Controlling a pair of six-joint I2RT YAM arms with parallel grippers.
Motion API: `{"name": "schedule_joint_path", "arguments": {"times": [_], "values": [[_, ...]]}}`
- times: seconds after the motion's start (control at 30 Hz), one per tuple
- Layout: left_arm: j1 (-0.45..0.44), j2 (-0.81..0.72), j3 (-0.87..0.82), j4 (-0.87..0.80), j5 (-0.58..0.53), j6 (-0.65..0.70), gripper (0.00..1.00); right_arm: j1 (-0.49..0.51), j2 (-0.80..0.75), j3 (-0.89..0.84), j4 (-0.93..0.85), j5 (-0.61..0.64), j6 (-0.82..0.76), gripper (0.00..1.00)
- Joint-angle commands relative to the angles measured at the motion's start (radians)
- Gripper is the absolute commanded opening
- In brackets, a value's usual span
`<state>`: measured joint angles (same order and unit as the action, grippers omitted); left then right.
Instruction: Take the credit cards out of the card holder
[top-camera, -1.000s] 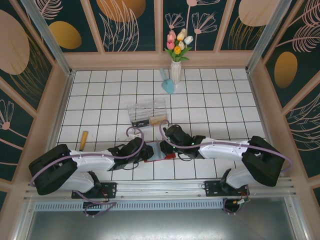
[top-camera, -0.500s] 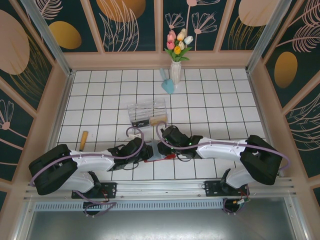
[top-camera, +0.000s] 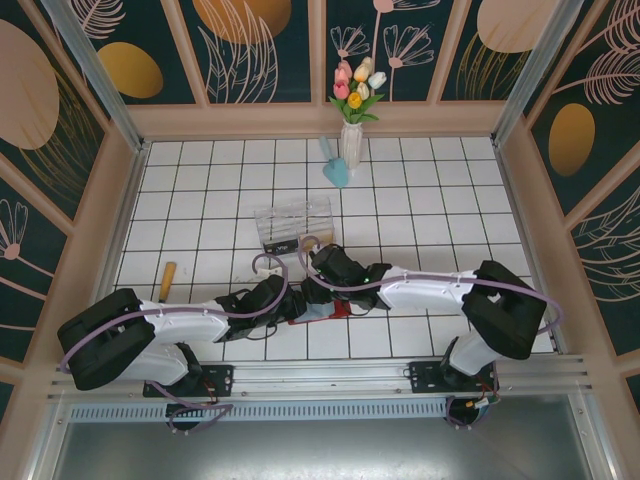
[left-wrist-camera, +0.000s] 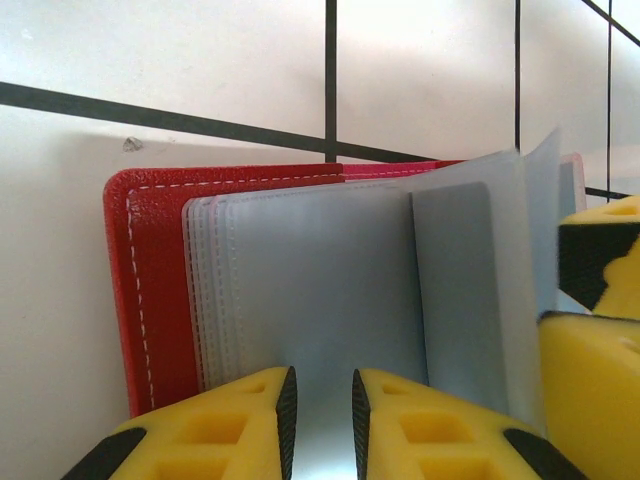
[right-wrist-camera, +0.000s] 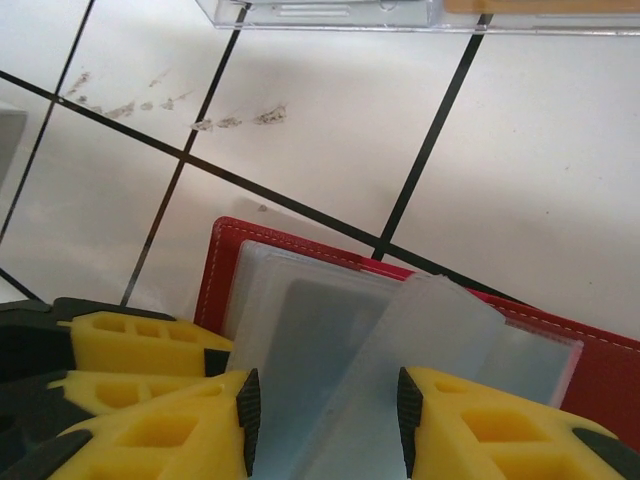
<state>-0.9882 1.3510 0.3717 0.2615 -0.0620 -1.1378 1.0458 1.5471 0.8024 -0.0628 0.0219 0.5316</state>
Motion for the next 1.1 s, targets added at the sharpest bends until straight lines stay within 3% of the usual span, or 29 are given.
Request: {"name": "schedule_joint_path", "arguments": {"times": [0.0, 0.17, 0.77, 1.07], "values": [[0.001, 0.013, -0.013, 0.0, 0.002, -0.004, 0.26, -0.009, 0.021, 0.029, 0.023, -0.002, -0.011, 0.43], [0.001, 0.023, -0.01, 0.003, 0.01, -0.004, 0.26, -0.017, 0.005, 0.032, 0.056, -0.062, -0.001, 0.51], [0.001, 0.027, -0.001, -0.003, 0.01, -0.002, 0.26, -0.024, -0.051, -0.003, 0.091, -0.109, 0.005, 0.55], [0.0, 0.031, -0.002, -0.001, 0.01, -0.001, 0.26, -0.026, 0.011, -0.026, 0.078, -0.092, 0.008, 0.55]]}}
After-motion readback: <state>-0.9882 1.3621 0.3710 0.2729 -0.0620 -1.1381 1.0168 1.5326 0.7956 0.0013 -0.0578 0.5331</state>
